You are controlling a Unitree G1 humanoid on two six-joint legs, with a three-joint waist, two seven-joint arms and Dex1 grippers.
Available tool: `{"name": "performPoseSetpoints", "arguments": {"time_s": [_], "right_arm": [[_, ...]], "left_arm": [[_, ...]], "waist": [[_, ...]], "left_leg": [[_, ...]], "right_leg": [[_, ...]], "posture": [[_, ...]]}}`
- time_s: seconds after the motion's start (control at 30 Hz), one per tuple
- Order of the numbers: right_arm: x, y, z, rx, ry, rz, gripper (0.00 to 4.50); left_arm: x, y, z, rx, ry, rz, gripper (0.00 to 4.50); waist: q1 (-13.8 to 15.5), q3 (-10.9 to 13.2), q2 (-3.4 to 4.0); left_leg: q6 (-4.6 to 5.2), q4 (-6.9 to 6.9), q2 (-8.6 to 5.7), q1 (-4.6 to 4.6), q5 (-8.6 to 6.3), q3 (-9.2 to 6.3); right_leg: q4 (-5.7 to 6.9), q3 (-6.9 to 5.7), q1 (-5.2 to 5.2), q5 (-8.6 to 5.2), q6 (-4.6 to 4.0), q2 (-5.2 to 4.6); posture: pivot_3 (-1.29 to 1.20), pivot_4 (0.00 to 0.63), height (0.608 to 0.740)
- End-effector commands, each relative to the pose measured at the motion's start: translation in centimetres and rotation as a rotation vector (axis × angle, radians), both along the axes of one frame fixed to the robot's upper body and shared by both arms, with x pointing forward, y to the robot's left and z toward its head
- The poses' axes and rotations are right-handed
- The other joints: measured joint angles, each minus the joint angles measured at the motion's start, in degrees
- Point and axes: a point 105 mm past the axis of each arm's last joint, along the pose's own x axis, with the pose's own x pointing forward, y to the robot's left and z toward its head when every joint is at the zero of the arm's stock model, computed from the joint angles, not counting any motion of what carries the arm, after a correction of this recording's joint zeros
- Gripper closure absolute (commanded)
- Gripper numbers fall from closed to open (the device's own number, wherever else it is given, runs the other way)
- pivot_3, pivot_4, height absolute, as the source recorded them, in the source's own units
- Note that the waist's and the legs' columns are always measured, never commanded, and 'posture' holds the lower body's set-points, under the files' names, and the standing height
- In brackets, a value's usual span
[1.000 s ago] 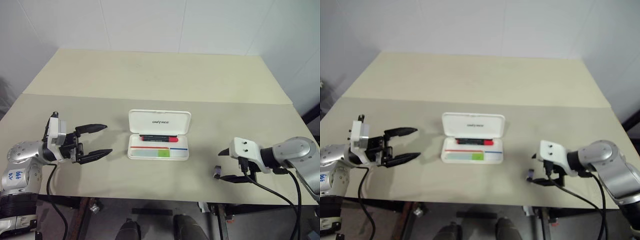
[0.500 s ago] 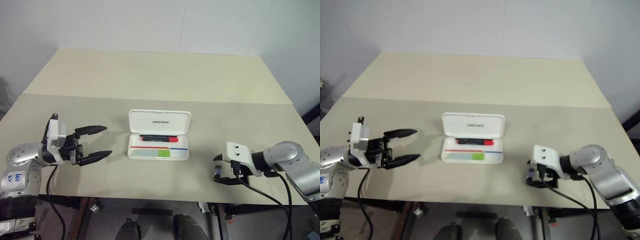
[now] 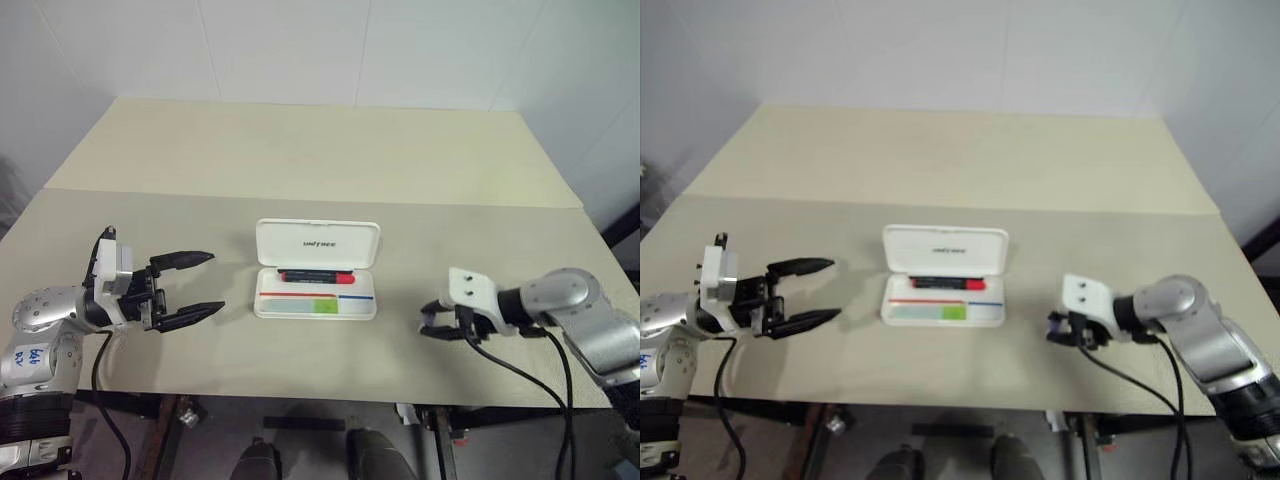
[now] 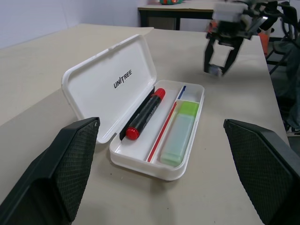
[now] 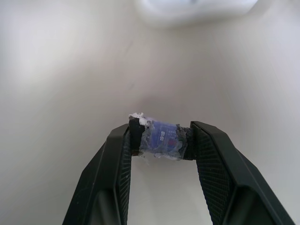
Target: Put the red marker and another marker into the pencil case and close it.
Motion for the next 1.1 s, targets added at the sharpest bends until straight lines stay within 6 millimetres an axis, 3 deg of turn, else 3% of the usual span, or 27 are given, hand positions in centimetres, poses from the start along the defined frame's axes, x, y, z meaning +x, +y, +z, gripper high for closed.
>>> {"name": "performPoseSetpoints", "arguments": {"time_s": [0.03, 0.23, 0.47, 0.67, 0.83, 0.97, 1.1], "right_arm": [[0.6, 1.4, 2.1, 0.038, -0.068, 0.026, 2.87], [1.8, 6.5, 3.9, 0.149, -0.083, -0.039, 2.87], [0.1, 10.1, 4.7, 0.283, 0.028, -0.173, 2.87], [0.7, 9.4, 3.6, 0.228, 0.057, -0.402, 2.87], [1.4, 9.7, 3.8, 0.272, 0.085, -0.537, 2.87], [2.0, 10.0, 4.1, 0.287, 0.057, -0.582, 2.87], [1.4, 10.9, 4.4, 0.331, 0.065, -0.552, 2.87]], "left_arm": [[-0.2, 0.1, 1.0, -0.004, -0.048, -0.006, 0.0], [-0.1, -0.2, 1.2, 0.005, -0.05, -0.026, 0.0], [-0.1, -0.1, 1.4, 0.01, -0.051, -0.03, 0.0], [0.0, -0.2, 1.5, 0.018, -0.041, -0.044, 0.0], [0.2, -0.2, 1.6, 0.024, -0.037, -0.058, 0.0], [0.4, -0.2, 1.8, 0.027, -0.037, -0.066, 0.0], [0.6, -0.3, 1.9, 0.033, -0.035, -0.076, 0.0]], "waist": [[0.15, 0.0, 0.0], [0.23, 0.0, 0.0], [0.36, 0.0, 0.0], [0.35, -0.01, 0.0], [0.15, -0.01, 0.0], [0.05, -0.01, 0.0], [0.01, -0.01, 0.0]], "left_leg": [[0.0, 0.0, 0.01, 0.0, 0.0, -0.03], [-0.02, -0.02, 0.01, -0.04, 0.01, -0.13], [-0.07, -0.04, -0.01, -0.19, 0.04, -0.54], [-0.1, -0.04, -0.09, -0.2, 0.05, -0.73], [-0.14, -0.09, -0.06, -0.2, 0.08, -0.73], [-0.15, -0.15, -0.05, -0.21, 0.08, -0.72], [-0.15, -0.17, -0.04, -0.31, 0.08, -0.73]], "right_leg": [[0.01, -0.02, 0.0, -0.01, -0.02, 0.01], [0.07, -0.1, -0.05, -0.05, -0.09, -0.03], [0.14, -0.25, -0.18, -0.09, -0.16, -0.09], [0.15, -0.3, -0.16, -0.09, -0.16, -0.16], [0.17, -0.38, -0.18, -0.12, -0.22, -0.08], [0.16, -0.41, -0.21, -0.14, -0.26, -0.08], [0.14, -0.45, -0.26, -0.14, -0.26, -0.09]], "posture": [[0.0, 0.15, 0.74], [0.0, 0.15, 0.74], [0.0, 0.15, 0.74], [0.0, 0.15, 0.74], [0.0, 0.15, 0.74], [0.0, 0.15, 0.74], [0.0, 0.15, 0.74]]}}
